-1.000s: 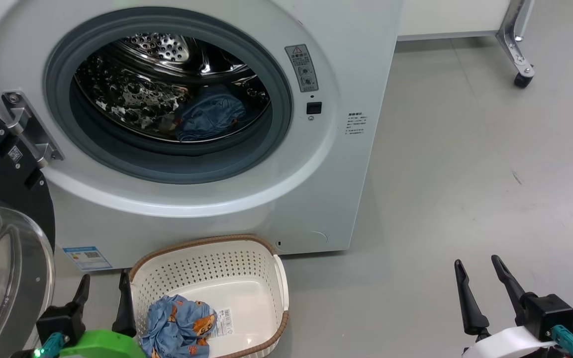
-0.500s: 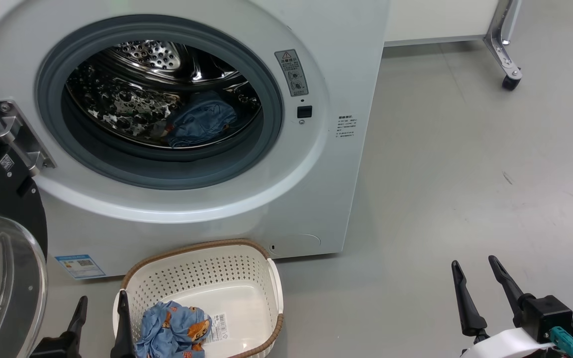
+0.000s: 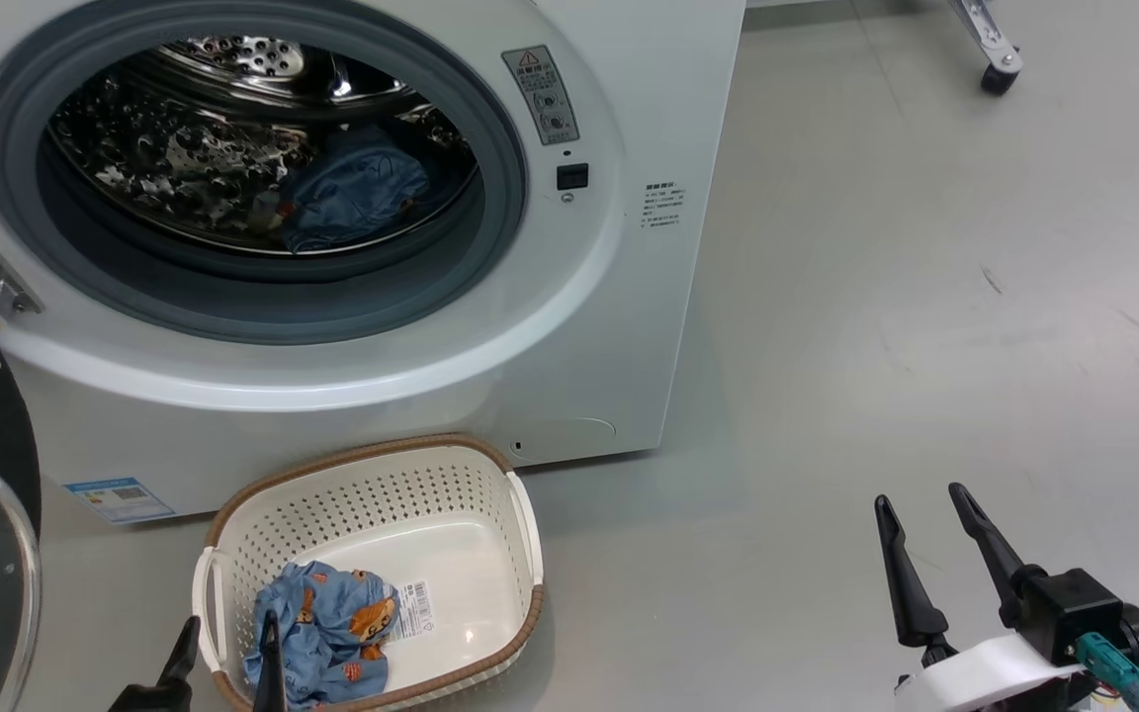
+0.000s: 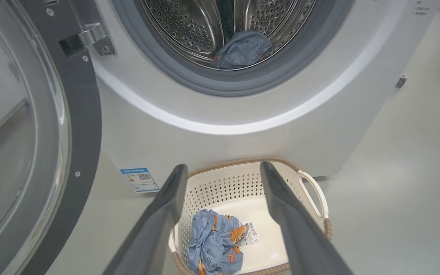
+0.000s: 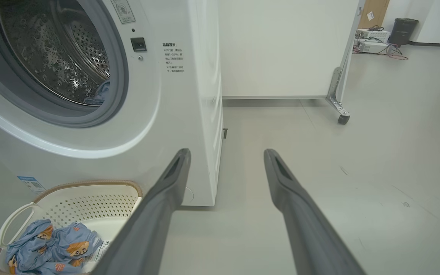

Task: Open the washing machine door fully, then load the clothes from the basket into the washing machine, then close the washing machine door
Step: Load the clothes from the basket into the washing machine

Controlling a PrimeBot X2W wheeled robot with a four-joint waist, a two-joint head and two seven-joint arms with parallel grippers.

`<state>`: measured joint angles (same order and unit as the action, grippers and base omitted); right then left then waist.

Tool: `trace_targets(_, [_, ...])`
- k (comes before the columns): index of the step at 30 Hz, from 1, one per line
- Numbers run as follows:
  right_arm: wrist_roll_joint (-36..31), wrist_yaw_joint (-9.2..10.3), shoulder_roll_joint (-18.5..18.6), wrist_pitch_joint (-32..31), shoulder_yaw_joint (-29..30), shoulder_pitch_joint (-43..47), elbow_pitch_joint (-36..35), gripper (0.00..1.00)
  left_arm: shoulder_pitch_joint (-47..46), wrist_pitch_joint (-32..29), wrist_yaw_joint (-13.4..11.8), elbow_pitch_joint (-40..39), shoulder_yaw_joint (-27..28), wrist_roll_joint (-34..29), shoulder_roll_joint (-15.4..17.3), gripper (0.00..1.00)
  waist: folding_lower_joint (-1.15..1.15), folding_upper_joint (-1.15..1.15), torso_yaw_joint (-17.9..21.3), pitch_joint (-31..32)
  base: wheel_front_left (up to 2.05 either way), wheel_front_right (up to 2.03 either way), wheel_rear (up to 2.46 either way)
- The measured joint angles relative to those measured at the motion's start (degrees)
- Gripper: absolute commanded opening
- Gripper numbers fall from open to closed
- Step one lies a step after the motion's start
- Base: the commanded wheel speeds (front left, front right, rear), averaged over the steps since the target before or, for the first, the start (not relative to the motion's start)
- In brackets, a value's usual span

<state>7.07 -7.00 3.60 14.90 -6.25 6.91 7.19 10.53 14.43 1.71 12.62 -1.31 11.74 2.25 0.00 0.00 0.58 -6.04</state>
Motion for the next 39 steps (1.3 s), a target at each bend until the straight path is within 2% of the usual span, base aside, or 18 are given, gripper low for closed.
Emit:
trace_targets(9, [0.0,0.0,-0.3,0.0,-1.5,-4.6,-1.2,1.0,-3.1,-8.2,-1.3,4.1,-0.7,-1.2,1.9,1.0,0.0,0.0,2.0,-6.2,0.0,0.0,0.0])
trace_targets(14, [0.0,0.0,-0.4,0.0,-2.1,-6.7,-1.4,1.0,-6.9,-13.0,-1.7,6.5,0.9,0.2,2.4,1.0,0.0,0.0,3.5,-10.0,0.0,0.0,0.0])
trace_targets(20, [0.3,-0.01,-0.8,0.0,-3.3,-9.6,-1.7,1.0,-10.7,-19.1,-2.3,9.6,2.5,0.4,5.4,1.0,0.0,0.0,5.8,-14.6,0.0,0.0,0.0])
trace_targets(24, [0.5,-0.01,-1.1,0.0,-3.5,-11.2,-2.1,1.0,-13.7,-23.7,-3.3,11.6,4.2,1.5,6.0,1.0,0.0,0.0,7.4,-17.7,0.0,0.0,0.0])
trace_targets(26, [0.9,-0.01,-1.1,0.0,-3.6,-12.1,-2.3,1.0,-15.5,-25.2,-4.0,12.4,4.9,1.5,6.5,1.0,0.0,0.0,8.2,-19.4,0.0,0.0,0.0])
trace_targets(31, [1.0,0.0,-1.1,0.0,-3.8,-14.8,-2.6,1.0,-20.7,-29.2,-4.0,14.2,5.4,1.8,8.7,1.0,0.01,0.0,9.9,-23.5,0.0,0.0,0.0])
trace_targets(39, [3.6,0.26,-1.1,0.0,-4.5,-17.7,-3.0,1.0,-25.1,-34.1,-5.0,18.5,6.6,1.8,10.1,1.0,0.01,0.0,12.2,-29.0,0.0,0.0,0.0])
